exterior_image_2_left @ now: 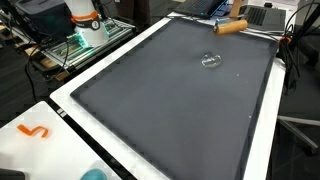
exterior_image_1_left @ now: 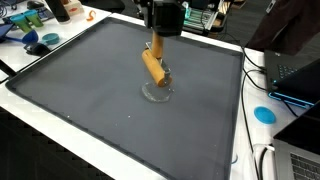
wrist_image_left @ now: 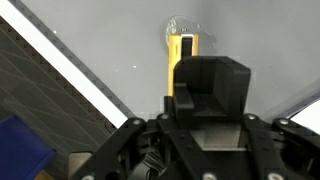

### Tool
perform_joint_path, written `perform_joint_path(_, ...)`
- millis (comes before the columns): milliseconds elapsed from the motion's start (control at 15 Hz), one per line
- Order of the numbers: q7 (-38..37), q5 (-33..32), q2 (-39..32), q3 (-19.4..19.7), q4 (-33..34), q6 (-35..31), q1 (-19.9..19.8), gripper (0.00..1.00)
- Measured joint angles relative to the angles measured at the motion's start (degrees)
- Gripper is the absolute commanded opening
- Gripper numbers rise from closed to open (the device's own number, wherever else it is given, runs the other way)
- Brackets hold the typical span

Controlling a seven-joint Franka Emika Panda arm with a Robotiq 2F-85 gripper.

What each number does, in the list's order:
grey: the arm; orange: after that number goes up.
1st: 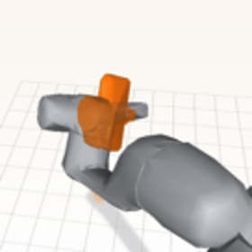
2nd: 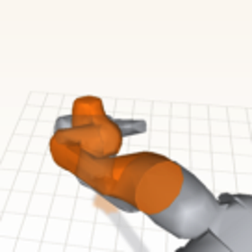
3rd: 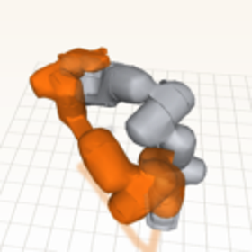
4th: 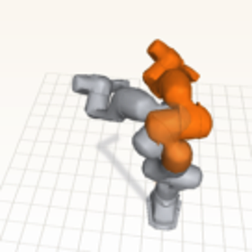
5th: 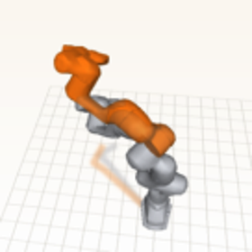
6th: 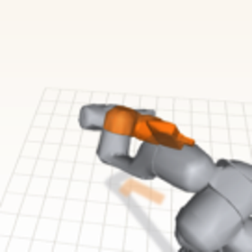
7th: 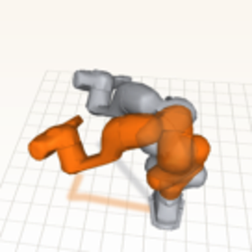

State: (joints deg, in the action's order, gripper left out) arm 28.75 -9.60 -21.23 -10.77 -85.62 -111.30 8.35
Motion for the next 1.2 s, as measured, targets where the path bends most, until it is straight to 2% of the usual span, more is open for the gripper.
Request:
perform_joint_path(400,6.9,8.9,0.1,0.5,0.7,0.0,-5.9,0.23)
perform_joint_path(1200,13.9,22.8,0.1,3.6,-0.9,0.0,-14.3,0.23)
